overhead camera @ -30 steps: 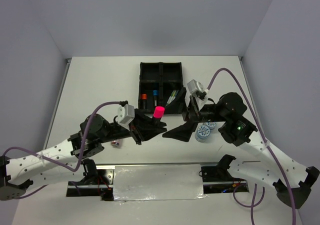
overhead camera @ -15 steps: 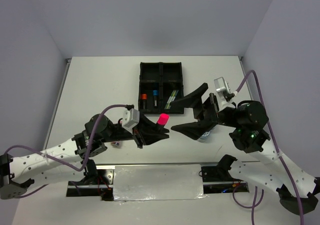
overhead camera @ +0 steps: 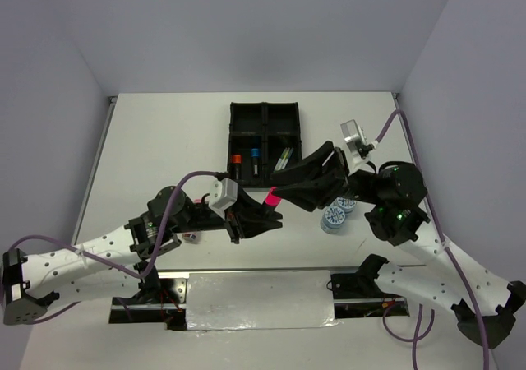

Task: Sort the stationery into containers
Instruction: Close the pen cap on the pen.

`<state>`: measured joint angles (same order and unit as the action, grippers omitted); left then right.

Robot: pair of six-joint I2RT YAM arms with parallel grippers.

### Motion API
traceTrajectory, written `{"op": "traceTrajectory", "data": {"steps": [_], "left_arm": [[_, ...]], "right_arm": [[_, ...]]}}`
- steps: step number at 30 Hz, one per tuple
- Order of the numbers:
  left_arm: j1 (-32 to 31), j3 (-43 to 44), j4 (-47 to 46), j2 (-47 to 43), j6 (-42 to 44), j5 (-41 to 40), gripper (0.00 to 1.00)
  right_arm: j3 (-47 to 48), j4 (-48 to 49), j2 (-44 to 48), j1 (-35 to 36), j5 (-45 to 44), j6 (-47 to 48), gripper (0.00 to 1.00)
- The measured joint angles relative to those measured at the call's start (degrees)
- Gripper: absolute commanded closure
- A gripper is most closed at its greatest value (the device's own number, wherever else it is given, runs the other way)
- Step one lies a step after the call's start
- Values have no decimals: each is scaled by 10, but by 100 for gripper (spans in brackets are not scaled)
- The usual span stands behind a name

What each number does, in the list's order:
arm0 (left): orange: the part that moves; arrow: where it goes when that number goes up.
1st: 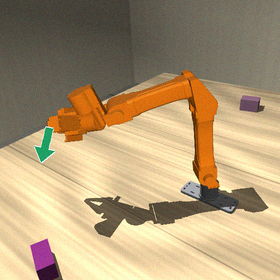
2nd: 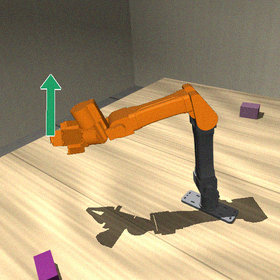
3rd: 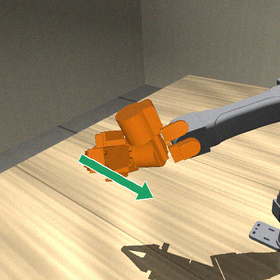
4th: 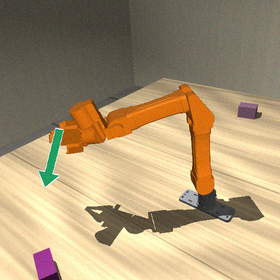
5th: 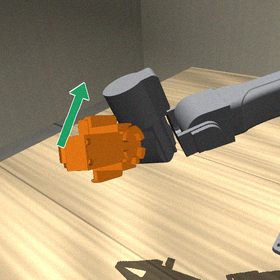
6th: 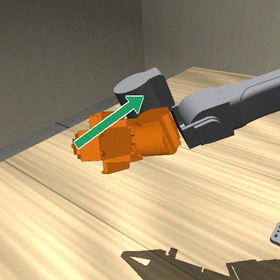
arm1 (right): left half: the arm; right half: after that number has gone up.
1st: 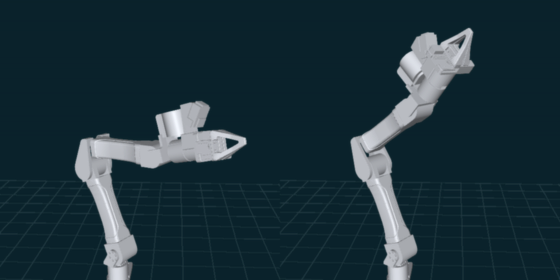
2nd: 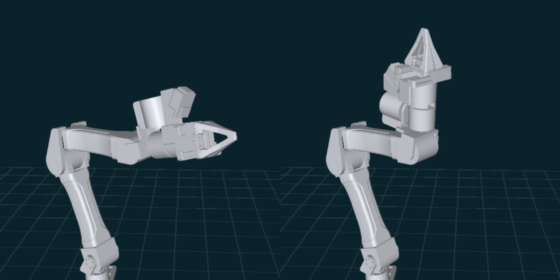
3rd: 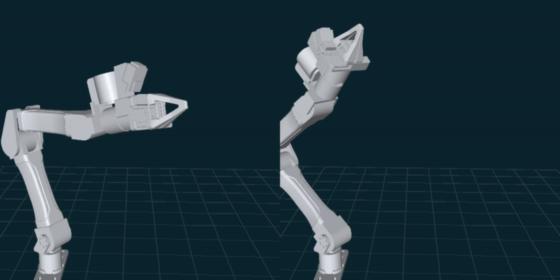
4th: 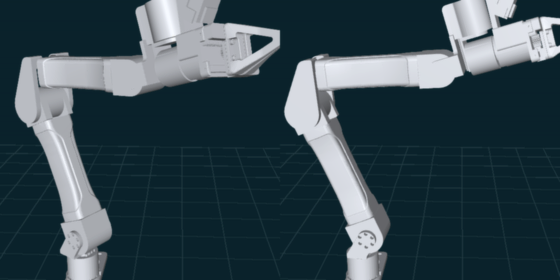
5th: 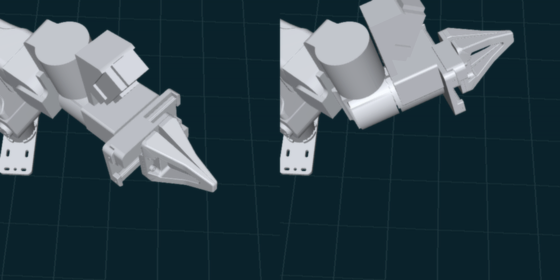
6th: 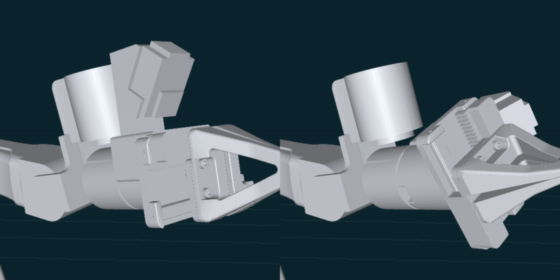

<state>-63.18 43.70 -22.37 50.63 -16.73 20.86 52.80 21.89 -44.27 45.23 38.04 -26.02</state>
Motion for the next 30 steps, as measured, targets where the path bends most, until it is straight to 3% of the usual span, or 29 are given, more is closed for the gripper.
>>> {"op": "traceTrajectory", "data": {"steps": [4, 7, 11, 13, 15, 18, 30], "left_arm": [[0, 0, 2, 5, 0, -3, 100], [0, 0, 6, 6, 1, -9, 100], [1, 0, 17, 6, 2, -14, 100], [1, 0, 22, 7, 3, -14, 100], [1, 1, 28, 9, 5, -12, 100], [0, 1, 33, 14, 6, -12, 100], [12, 1, 74, 13, 5, -10, 100]], "right_arm": [[-8, 13, -8, 0, 1, -10, 56], [-16, 24, -7, 2, 2, -16, 72], [-37, 46, -3, 4, 1, -25, 70], [-48, 57, 0, 4, 0, -29, 87], [-54, 67, 0, 3, -5, -34, 88], [-64, 76, 0, 4, -9, -37, 98], [-125, 151, 2, 8, -36, -50, 100]]}}
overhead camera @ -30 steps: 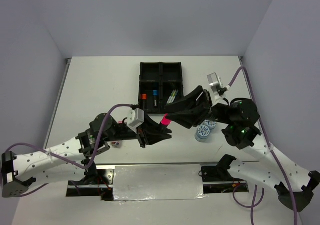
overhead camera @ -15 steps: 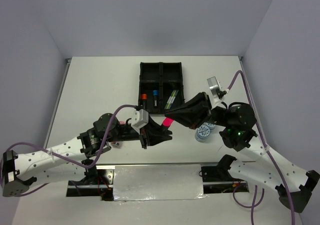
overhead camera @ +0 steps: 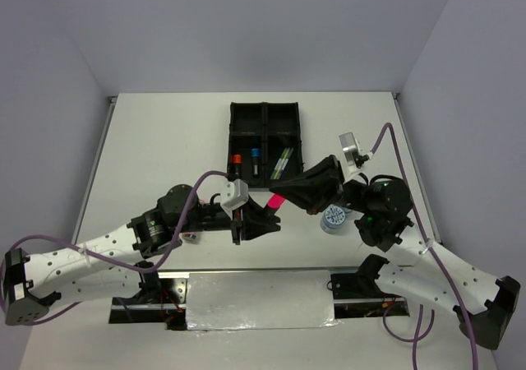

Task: Sort the stationery into containers
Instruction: Close the pen cap on the pen.

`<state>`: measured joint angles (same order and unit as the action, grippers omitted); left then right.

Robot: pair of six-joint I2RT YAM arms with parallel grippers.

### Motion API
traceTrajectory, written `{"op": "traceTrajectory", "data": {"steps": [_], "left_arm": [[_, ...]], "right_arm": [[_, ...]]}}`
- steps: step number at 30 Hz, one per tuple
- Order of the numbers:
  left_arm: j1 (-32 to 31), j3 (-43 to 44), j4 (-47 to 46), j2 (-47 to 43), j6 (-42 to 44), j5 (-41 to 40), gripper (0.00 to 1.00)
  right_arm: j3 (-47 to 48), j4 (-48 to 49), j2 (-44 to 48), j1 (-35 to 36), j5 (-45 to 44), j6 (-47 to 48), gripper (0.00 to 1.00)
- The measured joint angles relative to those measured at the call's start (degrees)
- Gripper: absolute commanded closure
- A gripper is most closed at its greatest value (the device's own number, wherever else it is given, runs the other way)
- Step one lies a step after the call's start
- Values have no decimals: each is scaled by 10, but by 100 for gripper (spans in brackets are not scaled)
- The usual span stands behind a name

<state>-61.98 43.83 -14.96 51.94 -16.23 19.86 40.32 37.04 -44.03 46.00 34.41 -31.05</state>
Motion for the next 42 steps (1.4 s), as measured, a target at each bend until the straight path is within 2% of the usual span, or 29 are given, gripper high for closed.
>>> {"op": "traceTrajectory", "data": {"steps": [9, 17, 22, 26, 27, 32, 37, 38, 40, 41, 42], "left_arm": [[60, 1, 48, 1, -5, 92, 100], [92, 42, 179, 33, 11, 175, 100], [124, 46, 229, 37, 12, 191, 100], [158, 88, 116, 30, 13, 160, 100], [168, 101, 108, 21, 4, 170, 100], [167, 94, 4, -19, -4, 162, 100], [168, 94, -31, -18, -5, 157, 100], [169, 92, -31, -18, -5, 154, 100], [169, 89, -31, -21, -5, 147, 100], [169, 86, -31, -24, -4, 143, 100], [169, 83, -30, -28, -5, 141, 100]], "right_arm": [[-38, 46, -22, 6, -13, 17, 100], [-58, 75, -66, 34, -21, 37, 100], [-61, 82, -88, 71, -26, 64, 100], [-131, 37, -141, 126, 49, 47, 100], [-156, 44, -167, 137, 40, 46, 100], [-229, 67, -238, 144, 71, -22, 100], [-218, 55, -222, 148, 79, -34, 100], [-206, 39, -205, 148, 75, -25, 98], [-176, -11, -162, 148, 55, -6, 74], [-162, -33, -137, 146, 45, 3, 46], [-148, -54, -114, 143, 36, 12, 38]]}}
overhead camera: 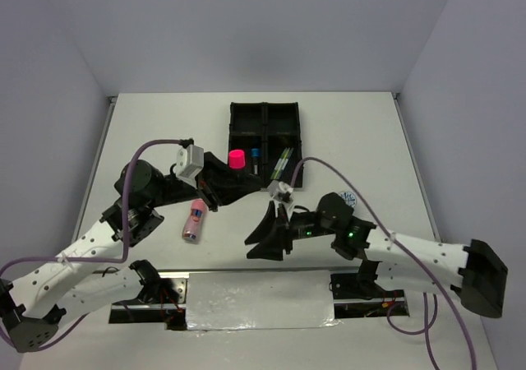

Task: Sort the stationery into containers
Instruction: Close the pen cap on the pen.

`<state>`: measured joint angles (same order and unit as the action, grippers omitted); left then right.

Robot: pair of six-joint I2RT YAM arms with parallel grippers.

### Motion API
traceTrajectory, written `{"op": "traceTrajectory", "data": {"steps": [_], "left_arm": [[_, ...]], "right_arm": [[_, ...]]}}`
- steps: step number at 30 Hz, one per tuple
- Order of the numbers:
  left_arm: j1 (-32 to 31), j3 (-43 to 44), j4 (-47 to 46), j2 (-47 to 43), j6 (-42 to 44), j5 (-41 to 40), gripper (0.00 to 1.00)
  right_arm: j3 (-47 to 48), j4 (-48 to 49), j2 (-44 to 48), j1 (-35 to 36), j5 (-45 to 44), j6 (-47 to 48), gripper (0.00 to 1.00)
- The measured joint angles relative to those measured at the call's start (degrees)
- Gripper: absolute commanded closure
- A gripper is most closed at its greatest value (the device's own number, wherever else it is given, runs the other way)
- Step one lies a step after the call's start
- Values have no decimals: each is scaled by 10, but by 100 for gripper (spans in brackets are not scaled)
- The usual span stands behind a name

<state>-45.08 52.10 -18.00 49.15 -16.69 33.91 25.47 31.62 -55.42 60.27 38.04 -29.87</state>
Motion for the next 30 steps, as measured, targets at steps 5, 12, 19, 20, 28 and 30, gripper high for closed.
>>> {"op": "traceTrajectory", "data": {"steps": [5, 12, 19, 20, 28, 30], "left_arm": [[0, -22, 0, -22, -3, -5, 100], [-6, -65, -18, -12, -31, 37, 100], [-66, -77, -14, 14, -29, 52, 100], [-74, -77, -13, 19, -29, 52, 100], [-95, -77, -13, 38, -28, 48, 100], [-95, -77, -13, 40, -28, 46, 100]], "right_arm": [[75, -111, 115, -21, -45, 60, 12], [202, -235, 147, -26, -118, 135, 7], [267, -259, 116, -27, -179, 168, 8], [273, -263, 110, -27, -180, 170, 9], [290, -273, 79, -28, -176, 184, 18], [290, -273, 83, -28, -174, 185, 17]]}}
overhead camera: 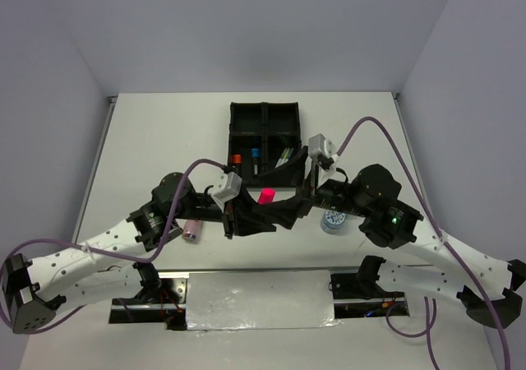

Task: Sort the stationery into containers
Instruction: Close the pen cap on the pen.

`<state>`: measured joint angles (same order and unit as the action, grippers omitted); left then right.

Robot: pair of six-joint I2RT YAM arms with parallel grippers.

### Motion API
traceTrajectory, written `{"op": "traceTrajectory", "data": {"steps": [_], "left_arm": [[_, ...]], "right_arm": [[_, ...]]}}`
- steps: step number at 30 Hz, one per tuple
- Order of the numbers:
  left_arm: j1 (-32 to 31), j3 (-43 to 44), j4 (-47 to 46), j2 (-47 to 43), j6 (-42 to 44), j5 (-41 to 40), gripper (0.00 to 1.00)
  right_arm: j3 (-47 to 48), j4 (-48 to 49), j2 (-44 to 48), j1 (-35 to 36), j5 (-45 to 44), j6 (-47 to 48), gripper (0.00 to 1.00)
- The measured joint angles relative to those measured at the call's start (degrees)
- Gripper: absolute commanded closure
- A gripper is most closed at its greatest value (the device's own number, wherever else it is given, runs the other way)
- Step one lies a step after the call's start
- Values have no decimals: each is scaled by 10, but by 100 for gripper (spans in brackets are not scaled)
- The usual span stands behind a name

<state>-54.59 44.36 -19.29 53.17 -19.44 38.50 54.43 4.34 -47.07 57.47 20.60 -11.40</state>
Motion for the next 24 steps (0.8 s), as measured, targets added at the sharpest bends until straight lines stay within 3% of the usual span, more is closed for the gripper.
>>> {"op": "traceTrajectory", "data": {"steps": [6, 11, 14, 18, 19, 20, 21, 24], "left_arm": [[0, 0, 0, 10, 0, -2, 100], [0, 0, 0, 14, 0, -2, 100], [0, 0, 0, 14, 0, -2, 100], [0, 0, 0, 14, 0, -2, 100], [0, 0, 0, 14, 0, -2, 100], [0, 0, 0, 14, 1, -3, 100], [0, 0, 2, 14, 0, -7, 100], [0, 0, 3, 14, 3, -8, 100]], "right_arm": [[0, 3, 20, 0, -1, 0, 10], [0, 4, 27, 0, -2, 0, 14], [0, 3, 25, 0, -2, 4, 35], [0, 3, 17, 0, -1, 4, 57], [0, 4, 14, 0, 0, 5, 66], [0, 4, 12, -1, 3, 5, 90], [-1, 7, 11, -1, 10, 3, 99], [-5, 16, 11, -2, 14, -5, 100]]}}
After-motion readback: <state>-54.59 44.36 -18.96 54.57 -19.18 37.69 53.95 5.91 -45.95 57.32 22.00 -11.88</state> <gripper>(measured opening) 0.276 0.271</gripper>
